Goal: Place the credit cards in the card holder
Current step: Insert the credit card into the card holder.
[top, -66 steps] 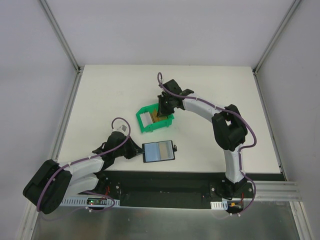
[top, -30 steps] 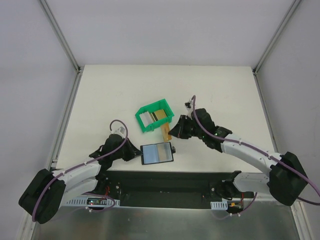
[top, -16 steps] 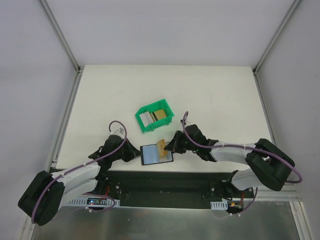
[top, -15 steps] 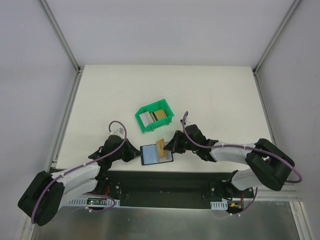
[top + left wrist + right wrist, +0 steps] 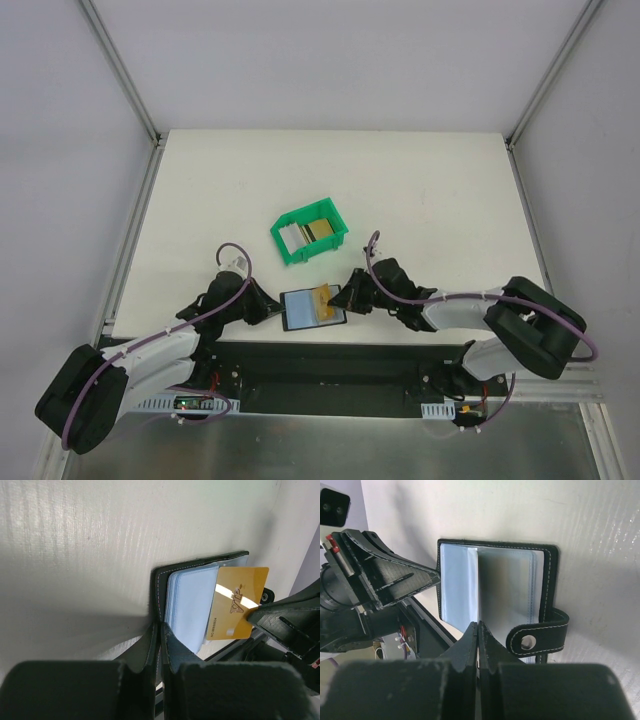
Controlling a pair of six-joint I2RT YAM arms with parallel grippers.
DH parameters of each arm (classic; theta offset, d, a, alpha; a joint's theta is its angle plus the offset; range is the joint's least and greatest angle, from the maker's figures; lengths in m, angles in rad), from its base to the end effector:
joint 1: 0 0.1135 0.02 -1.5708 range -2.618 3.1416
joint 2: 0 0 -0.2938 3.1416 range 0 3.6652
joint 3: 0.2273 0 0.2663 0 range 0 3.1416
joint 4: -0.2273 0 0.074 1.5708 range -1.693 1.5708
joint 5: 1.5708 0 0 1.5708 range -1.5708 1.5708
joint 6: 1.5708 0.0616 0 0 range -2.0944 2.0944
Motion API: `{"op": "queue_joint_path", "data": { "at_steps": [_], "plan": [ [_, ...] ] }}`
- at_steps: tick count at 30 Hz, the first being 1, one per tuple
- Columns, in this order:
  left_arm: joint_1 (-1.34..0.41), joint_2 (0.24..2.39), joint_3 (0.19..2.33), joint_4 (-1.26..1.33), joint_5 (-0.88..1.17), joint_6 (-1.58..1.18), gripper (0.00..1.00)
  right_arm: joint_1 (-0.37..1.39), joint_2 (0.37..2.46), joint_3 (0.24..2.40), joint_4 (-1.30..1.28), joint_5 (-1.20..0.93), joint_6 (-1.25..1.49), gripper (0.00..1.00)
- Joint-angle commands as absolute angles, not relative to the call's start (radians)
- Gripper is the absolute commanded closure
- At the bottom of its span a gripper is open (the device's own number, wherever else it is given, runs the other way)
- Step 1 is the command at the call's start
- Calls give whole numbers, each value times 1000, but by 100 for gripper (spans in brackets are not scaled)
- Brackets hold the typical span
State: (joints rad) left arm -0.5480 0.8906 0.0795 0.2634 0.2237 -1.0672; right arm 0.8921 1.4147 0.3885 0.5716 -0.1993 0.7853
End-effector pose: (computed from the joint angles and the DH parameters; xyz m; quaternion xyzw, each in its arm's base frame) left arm 0.1396 -0.1012 0.1253 -0.1696 0.8515 -0.4188 0.2659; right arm 0.1668 0.2262 0.1539 -0.0977 0.8400 0.4483 0.2895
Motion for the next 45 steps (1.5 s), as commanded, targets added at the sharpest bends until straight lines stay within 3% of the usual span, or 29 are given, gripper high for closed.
{"op": "queue_joint_path", "data": {
  "at_steps": [1, 27, 31, 45],
  "plan": [
    [-537, 888, 61, 241, 199, -1075, 100, 900, 1437, 370, 673, -215, 807, 100],
    [-537, 897, 61, 247, 193, -1077, 100, 936, 1527, 339, 752, -184, 838, 100],
    [-537, 891, 58, 247, 196, -1081, 100, 936, 1460, 371, 579, -141, 781, 100],
    [-537, 907, 64, 253, 193, -1080, 100, 983, 1635, 480, 678, -198, 851, 100]
  ]
}}
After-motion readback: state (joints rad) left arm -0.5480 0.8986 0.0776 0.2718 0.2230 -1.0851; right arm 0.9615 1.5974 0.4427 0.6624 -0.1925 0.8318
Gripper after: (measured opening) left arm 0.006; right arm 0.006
